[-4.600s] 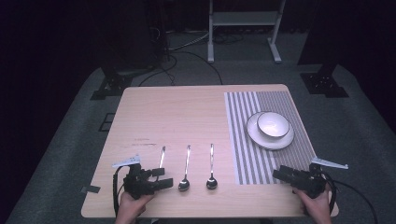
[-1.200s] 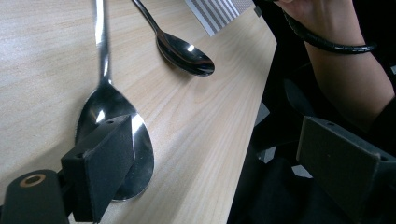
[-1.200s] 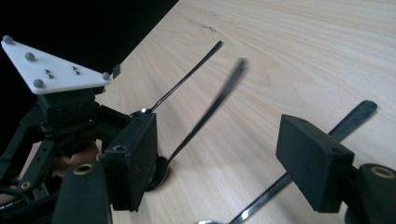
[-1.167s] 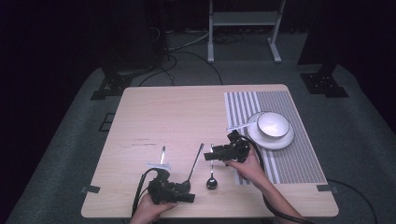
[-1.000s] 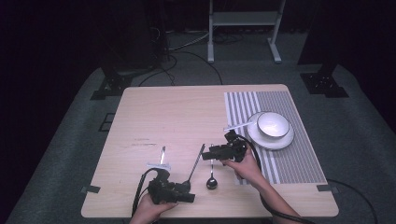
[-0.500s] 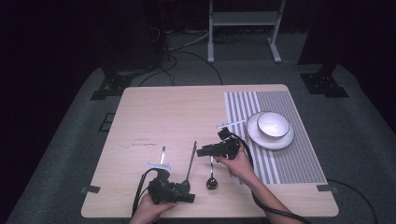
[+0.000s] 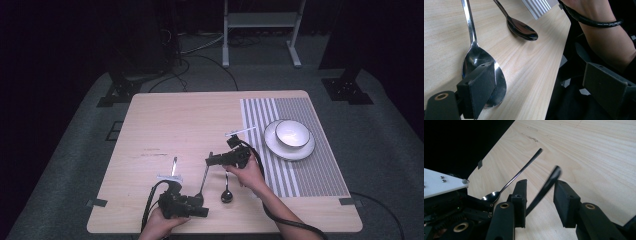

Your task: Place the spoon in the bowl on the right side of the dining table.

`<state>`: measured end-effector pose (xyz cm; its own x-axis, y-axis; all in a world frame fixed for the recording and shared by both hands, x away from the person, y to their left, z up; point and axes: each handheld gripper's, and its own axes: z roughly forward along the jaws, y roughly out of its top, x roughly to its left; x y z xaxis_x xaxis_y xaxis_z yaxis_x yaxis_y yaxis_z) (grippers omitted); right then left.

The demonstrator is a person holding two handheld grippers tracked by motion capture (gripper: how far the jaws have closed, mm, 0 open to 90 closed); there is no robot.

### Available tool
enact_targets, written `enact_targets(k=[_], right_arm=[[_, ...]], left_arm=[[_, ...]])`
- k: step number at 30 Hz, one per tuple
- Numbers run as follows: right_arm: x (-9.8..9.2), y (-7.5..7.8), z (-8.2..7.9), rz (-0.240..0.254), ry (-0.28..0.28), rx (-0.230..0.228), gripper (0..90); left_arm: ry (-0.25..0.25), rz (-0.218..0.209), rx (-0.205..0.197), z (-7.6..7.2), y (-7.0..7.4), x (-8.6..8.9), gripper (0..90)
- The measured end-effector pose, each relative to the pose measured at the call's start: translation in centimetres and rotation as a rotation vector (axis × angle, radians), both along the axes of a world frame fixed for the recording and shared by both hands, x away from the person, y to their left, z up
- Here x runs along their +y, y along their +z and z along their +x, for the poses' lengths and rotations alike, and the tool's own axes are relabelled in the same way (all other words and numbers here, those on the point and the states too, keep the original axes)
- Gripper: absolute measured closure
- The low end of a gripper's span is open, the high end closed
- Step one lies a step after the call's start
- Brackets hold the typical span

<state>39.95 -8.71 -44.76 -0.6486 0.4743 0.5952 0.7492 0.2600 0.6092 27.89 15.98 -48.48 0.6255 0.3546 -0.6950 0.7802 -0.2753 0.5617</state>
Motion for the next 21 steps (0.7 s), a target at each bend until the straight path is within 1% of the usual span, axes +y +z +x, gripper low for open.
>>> enact_targets(k=[1,2,4,7,9,13,14,16,18,20,21], right_arm=[[0.0,0.0,0.0,0.001,0.004,0.004,69.7],[0.1,0.0,0.0,-0.001,0.006,0.006,71.5],[0.2,-0.1,0.1,0.006,0.004,0.011,72.0],[0.2,-0.2,0.4,0.023,0.003,0.030,78.0],[0.2,-0.4,0.6,0.041,0.003,0.046,79.6],[0.0,-0.7,0.9,0.094,0.012,0.087,82.9],[0.0,-0.8,0.9,0.116,0.018,0.102,83.9],[-0.2,-0.9,1.0,0.142,0.024,0.122,85.5],[-0.3,-0.9,1.1,0.159,0.030,0.132,86.8],[-0.4,-0.9,1.1,0.189,0.033,0.141,88.6],[-0.4,-0.8,1.1,0.198,0.034,0.146,89.0]], left_arm=[[-0.001,0.000,-0.001,0.0,0.0,0.0,9.9],[-0.001,0.000,-0.001,0.0,0.0,0.0,9.9],[-0.005,0.003,-0.002,0.0,0.0,0.0,10.0],[0.000,-0.004,0.002,0.0,0.0,0.0,10.0],[-0.001,-0.004,0.001,0.0,0.0,0.0,10.0],[-0.006,-0.004,-0.007,0.0,-0.1,0.2,10.1],[-0.005,-0.004,-0.009,0.0,-0.1,0.2,11.6],[0.002,-0.011,-0.007,0.0,-0.1,0.3,11.9],[0.001,-0.004,-0.015,0.0,-0.1,0.3,11.8],[0.004,-0.002,-0.021,0.0,0.0,0.3,11.0],[0.006,0.007,-0.022,0.0,0.1,0.3,9.7]])
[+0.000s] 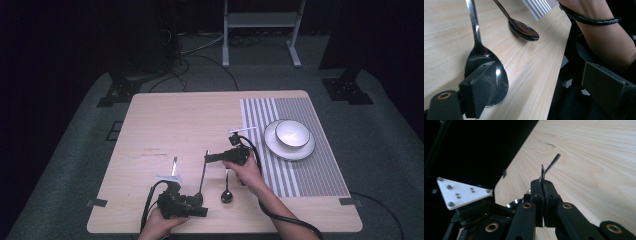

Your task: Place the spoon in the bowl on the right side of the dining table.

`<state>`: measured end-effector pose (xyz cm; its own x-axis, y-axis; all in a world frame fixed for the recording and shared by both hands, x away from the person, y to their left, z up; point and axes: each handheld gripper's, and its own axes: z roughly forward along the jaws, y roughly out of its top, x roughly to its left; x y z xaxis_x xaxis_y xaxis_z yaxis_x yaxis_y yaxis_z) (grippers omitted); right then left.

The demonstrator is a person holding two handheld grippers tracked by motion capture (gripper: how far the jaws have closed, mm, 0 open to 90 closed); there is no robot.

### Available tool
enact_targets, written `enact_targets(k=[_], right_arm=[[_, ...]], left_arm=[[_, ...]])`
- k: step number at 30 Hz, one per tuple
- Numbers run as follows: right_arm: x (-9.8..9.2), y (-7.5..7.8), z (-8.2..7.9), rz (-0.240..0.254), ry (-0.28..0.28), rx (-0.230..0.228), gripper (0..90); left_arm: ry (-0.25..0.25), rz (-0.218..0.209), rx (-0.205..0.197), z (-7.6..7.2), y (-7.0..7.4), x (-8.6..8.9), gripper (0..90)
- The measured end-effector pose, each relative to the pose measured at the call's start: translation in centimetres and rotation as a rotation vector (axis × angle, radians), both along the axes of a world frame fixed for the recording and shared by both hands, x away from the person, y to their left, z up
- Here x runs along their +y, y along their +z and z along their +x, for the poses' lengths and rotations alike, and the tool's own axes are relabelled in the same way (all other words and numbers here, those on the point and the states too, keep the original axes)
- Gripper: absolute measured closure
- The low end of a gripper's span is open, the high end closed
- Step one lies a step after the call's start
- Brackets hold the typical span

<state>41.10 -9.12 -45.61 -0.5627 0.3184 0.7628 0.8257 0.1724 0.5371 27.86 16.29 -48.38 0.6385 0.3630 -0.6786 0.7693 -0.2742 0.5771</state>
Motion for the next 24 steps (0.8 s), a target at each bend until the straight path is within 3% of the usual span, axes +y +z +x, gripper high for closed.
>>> enact_targets(k=[10,24], right_arm=[[-0.6,0.7,-0.3,0.015,-0.021,-0.010,89.2],[-2.5,1.8,0.0,0.001,-0.066,-0.023,89.2]], left_arm=[[0.027,-0.082,-0.064,-0.3,1.1,0.8,8.9],[0.050,-0.092,-0.072,-0.4,1.4,1.8,8.9]])
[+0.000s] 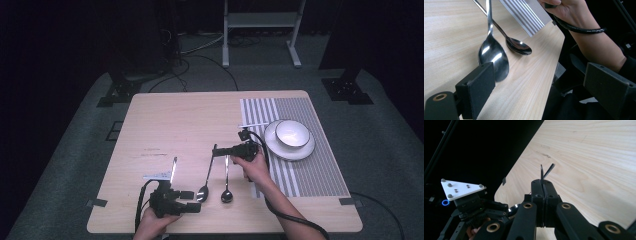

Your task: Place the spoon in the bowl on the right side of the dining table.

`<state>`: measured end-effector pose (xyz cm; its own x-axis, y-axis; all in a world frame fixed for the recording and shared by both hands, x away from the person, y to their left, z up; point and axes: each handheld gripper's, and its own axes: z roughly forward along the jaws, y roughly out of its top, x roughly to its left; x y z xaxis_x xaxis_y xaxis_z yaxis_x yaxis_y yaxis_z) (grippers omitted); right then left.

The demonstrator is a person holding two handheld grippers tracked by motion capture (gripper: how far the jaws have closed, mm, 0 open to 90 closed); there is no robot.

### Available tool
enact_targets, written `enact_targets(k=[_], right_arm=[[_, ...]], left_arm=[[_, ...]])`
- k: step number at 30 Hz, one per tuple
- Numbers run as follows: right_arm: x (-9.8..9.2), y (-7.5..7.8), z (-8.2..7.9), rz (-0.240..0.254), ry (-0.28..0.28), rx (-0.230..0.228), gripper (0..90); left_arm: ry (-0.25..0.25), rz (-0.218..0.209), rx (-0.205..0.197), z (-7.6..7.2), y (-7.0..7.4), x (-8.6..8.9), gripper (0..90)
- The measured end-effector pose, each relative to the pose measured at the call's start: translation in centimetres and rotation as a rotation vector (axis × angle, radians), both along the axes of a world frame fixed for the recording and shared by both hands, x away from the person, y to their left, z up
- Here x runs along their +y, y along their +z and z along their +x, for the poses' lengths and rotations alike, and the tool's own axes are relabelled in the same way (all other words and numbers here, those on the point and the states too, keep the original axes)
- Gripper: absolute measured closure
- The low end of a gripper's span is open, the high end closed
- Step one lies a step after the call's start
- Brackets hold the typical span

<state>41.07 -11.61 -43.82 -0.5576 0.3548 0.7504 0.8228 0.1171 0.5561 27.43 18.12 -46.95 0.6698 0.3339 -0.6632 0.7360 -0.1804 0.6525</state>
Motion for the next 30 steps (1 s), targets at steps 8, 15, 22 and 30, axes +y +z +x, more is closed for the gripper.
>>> enact_targets(k=[8,15,22,30], right_arm=[[-1.6,0.6,0.3,-0.002,-0.044,-0.004,89.2],[-2.8,1.1,0.5,0.003,-0.072,-0.008,89.2],[-3.6,1.6,0.6,0.007,-0.094,-0.021,89.2],[-4.8,2.2,0.8,0.011,-0.124,-0.021,89.2]], left_arm=[[-0.003,0.011,-0.003,-0.1,0.0,0.0,8.9],[-0.003,0.018,-0.003,-0.1,-0.1,-0.1,8.9],[-0.003,0.021,-0.001,0.0,-0.1,-0.1,8.8],[-0.005,0.019,-0.004,0.0,-0.1,-0.1,8.8]])
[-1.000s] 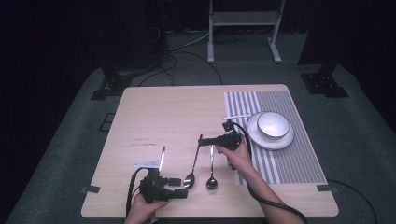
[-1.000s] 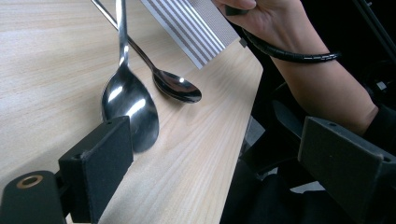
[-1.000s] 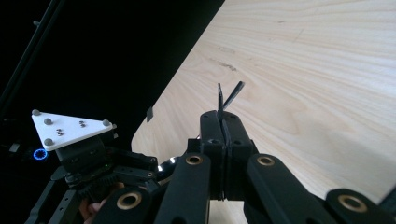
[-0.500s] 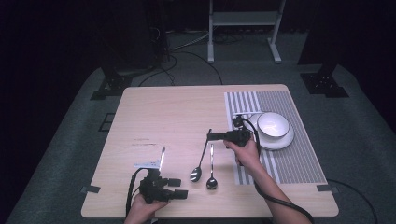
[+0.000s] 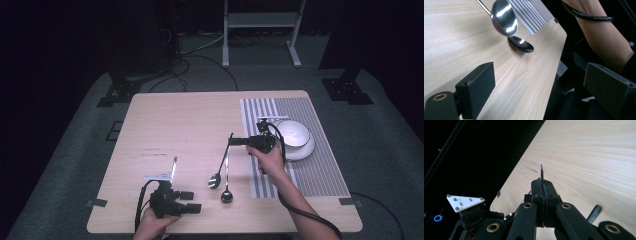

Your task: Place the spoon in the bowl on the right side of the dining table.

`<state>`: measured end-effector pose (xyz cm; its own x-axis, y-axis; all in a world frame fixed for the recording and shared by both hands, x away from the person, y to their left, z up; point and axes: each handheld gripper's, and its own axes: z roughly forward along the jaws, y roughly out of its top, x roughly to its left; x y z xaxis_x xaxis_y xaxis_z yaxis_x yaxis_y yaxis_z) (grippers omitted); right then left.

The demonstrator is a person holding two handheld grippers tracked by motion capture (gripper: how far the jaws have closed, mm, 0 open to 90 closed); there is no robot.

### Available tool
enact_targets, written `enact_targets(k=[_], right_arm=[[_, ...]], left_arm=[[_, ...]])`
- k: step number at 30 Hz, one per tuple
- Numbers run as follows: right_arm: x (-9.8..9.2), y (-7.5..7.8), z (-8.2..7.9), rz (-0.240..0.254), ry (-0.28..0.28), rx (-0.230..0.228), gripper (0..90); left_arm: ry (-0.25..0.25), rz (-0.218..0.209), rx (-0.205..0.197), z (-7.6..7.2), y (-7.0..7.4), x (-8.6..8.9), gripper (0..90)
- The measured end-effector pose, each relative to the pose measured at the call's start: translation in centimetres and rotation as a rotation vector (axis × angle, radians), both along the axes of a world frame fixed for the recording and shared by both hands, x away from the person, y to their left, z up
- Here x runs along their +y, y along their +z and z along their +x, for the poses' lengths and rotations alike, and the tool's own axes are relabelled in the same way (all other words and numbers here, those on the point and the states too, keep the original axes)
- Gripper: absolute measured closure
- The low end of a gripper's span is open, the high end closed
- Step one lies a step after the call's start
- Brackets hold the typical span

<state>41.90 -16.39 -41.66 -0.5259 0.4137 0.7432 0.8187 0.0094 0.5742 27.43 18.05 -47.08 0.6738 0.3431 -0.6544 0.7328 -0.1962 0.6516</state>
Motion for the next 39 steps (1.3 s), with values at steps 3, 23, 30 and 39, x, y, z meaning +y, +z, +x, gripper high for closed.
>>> enact_targets(k=[3,23,30,39], right_arm=[[-0.6,0.2,0.1,-0.002,-0.012,0.000,89.2],[-5.2,1.3,0.6,0.006,-0.123,-0.006,89.2],[-6.8,1.4,0.7,0.011,-0.164,-0.003,89.2],[-8.7,1.6,0.7,0.017,-0.206,0.003,89.2]], left_arm=[[-0.004,0.003,-0.001,0.0,0.0,0.0,8.8],[-0.009,0.005,0.001,0.1,-0.1,-0.2,8.9],[-0.009,0.007,-0.001,0.1,-0.1,-0.1,8.9],[-0.008,0.001,0.002,0.1,-0.1,-0.1,8.8]])
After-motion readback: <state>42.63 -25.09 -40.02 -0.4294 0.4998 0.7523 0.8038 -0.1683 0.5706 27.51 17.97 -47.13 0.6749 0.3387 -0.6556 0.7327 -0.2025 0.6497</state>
